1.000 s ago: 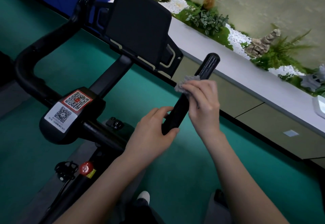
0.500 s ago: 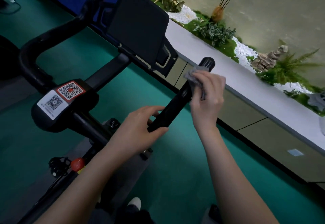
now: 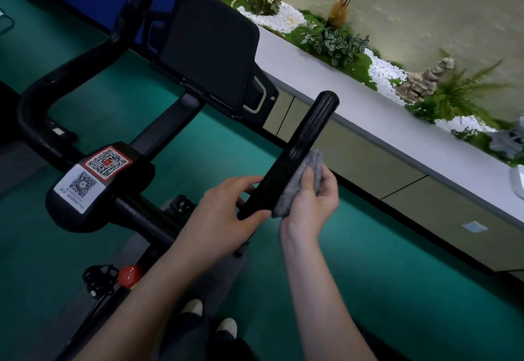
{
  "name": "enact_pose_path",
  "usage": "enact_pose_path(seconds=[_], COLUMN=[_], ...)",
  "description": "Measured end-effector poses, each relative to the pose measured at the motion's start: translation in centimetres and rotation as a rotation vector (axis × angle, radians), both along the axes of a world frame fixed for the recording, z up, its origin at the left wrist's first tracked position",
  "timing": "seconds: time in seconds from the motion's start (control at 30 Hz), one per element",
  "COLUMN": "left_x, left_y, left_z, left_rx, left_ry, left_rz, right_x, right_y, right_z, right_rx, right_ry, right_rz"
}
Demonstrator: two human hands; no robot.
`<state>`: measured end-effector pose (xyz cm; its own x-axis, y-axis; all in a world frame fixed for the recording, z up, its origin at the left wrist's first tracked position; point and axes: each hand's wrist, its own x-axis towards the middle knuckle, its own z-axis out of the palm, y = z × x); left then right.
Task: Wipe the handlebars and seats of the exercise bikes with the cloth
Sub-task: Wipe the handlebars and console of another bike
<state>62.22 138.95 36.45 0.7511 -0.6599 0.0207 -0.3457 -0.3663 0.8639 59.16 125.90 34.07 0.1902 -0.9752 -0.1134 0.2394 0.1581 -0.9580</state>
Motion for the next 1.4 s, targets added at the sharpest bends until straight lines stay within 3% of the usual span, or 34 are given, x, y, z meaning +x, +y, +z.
enact_pose_path(seconds=[0.1,0.33,0.53,0.63,0.73,0.83,1.1,1.27,1.4], left_x=[0.1,0.3,0.2,0.2,0.3,0.5,0.5,0.2,0.2], left_y=[0.0,0.1,0.1,0.1,0.1,0.1,0.1,0.0,0.0], left_z=[0.0,-0.3,-0.5,-0.6,-0.8,-1.0,-1.2,-1.4,-1.5], left_rx=[0.004,0.002,-0.001,0.013,0.008,0.008,-0.02,-0.021,-0.031], left_ry=[0.003,-0.029,-0.035,-0.034,-0.018,-0.016,0.017,0.053,0.065], left_rz=[-0.005,-0.034,-0.044,-0.058,-0.075,-0.089,-0.06,-0.031,-0.017], right_x=[1.8,3.6,2.6,3.6,4.1,3.6,3.1,3.2,4.9], right_y=[-1.1,-5.0,-3.1,-4.7,-6.3,-7.2,-7.4,-8.8,-9.4], right_z=[1.1,4.0,2.6,4.7,7.0,8.7,9.8,10.9,12.1], right_rx=[0.063,-0.098,-0.032,-0.102,-0.274,-0.572,-1.466,-1.7,-1.741], right_ry=[-0.064,-0.099,-0.099,-0.077,0.018,0.202,0.633,0.785,0.826], right_rz=[-0.026,-0.045,-0.042,-0.035,-0.018,0.052,0.537,0.817,0.81])
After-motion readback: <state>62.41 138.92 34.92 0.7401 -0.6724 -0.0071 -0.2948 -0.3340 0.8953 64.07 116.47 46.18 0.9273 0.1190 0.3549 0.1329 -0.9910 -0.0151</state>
